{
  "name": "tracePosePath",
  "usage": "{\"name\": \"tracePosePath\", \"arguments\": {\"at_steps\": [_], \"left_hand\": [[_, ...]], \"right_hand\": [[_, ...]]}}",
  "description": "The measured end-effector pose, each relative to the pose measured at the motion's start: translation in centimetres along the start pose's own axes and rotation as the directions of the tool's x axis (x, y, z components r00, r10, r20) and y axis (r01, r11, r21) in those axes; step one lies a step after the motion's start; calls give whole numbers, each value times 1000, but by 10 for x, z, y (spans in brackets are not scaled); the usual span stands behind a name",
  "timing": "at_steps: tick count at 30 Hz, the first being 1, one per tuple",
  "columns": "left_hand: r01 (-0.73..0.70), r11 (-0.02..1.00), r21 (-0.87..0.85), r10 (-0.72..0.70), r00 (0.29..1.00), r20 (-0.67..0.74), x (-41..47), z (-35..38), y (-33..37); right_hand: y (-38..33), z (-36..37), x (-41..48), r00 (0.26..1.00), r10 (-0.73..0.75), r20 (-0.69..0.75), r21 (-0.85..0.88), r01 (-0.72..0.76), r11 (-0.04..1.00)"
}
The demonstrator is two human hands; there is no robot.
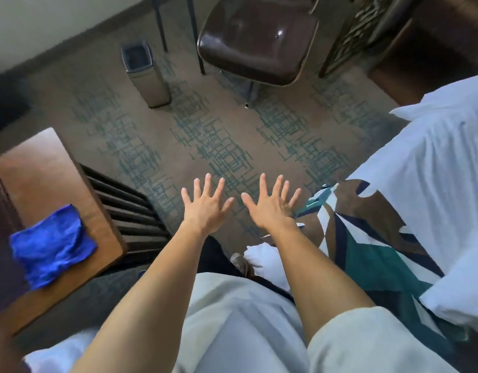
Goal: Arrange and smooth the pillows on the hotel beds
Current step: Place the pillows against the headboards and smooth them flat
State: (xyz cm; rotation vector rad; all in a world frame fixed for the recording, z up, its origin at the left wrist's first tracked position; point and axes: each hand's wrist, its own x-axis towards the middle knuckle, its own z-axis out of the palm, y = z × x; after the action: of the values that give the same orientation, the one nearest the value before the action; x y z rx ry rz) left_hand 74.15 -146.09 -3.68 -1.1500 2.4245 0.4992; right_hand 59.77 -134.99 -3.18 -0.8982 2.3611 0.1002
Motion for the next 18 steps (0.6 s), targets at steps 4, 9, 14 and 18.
{"name": "tracePosePath", "arguments": {"at_steps": [4,9,14,18], "left_hand": [[-119,991,58,117,992,39,60,-22,19],[-295,941,166,277,953,123,147,-55,51],[-483,829,281,441,874,202,239,-116,90],[-582,747,322,553,812,186,303,-170,131]], "right_hand": [[10,-18,34,992,122,19,51,-123,991],[25,-49,88,953,299,54,134,-304,943],[35,-112,148,875,484,26,277,-471,837],[45,-157,177,812,584,-4,353,-545,760]]}}
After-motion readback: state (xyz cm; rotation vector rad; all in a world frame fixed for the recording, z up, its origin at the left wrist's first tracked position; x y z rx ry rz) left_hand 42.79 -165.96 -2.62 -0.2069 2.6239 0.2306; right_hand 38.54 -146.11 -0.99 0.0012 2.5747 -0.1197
